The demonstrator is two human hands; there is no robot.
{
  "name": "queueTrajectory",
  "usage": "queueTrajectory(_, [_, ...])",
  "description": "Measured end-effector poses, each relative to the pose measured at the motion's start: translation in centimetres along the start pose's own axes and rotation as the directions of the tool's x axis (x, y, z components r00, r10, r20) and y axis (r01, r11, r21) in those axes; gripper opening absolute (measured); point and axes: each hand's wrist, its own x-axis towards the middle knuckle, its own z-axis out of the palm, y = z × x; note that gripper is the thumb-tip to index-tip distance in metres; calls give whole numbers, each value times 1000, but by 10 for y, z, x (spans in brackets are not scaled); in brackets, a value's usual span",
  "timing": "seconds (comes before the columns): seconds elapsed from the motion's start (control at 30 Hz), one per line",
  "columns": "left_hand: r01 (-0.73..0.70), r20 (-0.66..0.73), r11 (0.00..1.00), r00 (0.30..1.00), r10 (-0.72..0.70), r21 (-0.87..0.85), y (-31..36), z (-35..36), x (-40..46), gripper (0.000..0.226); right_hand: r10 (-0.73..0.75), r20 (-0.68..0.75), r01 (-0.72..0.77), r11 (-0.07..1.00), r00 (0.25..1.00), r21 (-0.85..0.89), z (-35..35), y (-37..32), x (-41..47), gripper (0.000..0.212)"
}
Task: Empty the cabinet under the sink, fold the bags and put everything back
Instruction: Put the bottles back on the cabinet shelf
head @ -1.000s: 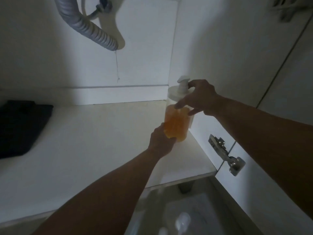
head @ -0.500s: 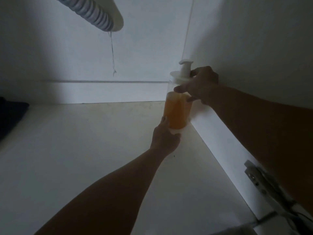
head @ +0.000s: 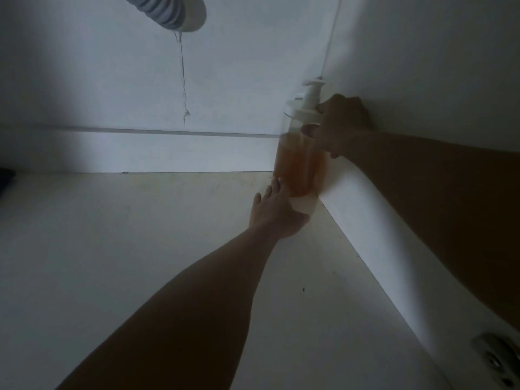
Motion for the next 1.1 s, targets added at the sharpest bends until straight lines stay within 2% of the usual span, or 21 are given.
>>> queueTrajectory(0.13, [23, 40, 1000, 999, -23, 1, -2, -2, 8, 103, 5, 44, -3, 998, 999, -55, -3, -4, 2, 48])
queueTrajectory(0.23, [59, 106, 998, 993, -55, -37, -1, -11, 10, 104, 21, 169, -6, 996, 985, -89, -8, -10, -2, 51])
queueTrajectory(0.3, [113, 140, 984, 986, -93, -139, -1, -18, 7, 101, 46, 255, -32, 998, 966, -58, -13, -13, -8, 54])
queueTrajectory(0.37, [196, 179, 928, 973, -145, -317, -2, -28, -7, 94, 86, 271, -95, 995, 959, 21, -21, -10, -17, 52])
queueTrajectory(0.43, [265, 221, 853, 958, -181, -449, -6, -46, -27, 84, 85, 276, -108, 992, 957, 68, -33, -9, -31, 37])
queueTrajectory(0.5, [284, 237, 857, 951, -197, -429, -11, -68, -53, 69, 68, 313, -106, 989, 947, 105, -44, -7, -48, 28])
queueTrajectory(0.67, [214, 234, 930, 961, -147, -298, -12, -116, -128, 25, 19, 501, -160, 958, 865, 240, -71, -10, -105, 27])
queueTrajectory(0.8, [180, 321, 912, 945, -57, -368, 3, -143, -199, 24, -26, 634, -131, 971, 773, 199, -99, -26, -180, 28])
queueTrajectory(0.9, [178, 455, 909, 890, 14, -376, 18, -154, -253, 28, -22, 751, -154, 974, 660, 164, -125, -32, -236, 22])
queueTrajectory(1.0, [178, 637, 929, 767, 75, -324, 28, -154, -306, 34, 0, 851, -163, 982, 525, 100, -143, -20, -291, 21])
queueTrajectory(1.1, [31, 774, 993, 629, 67, -111, 30, -139, -348, 52, 104, 907, -165, 986, 407, -39, -141, 6, -341, 24])
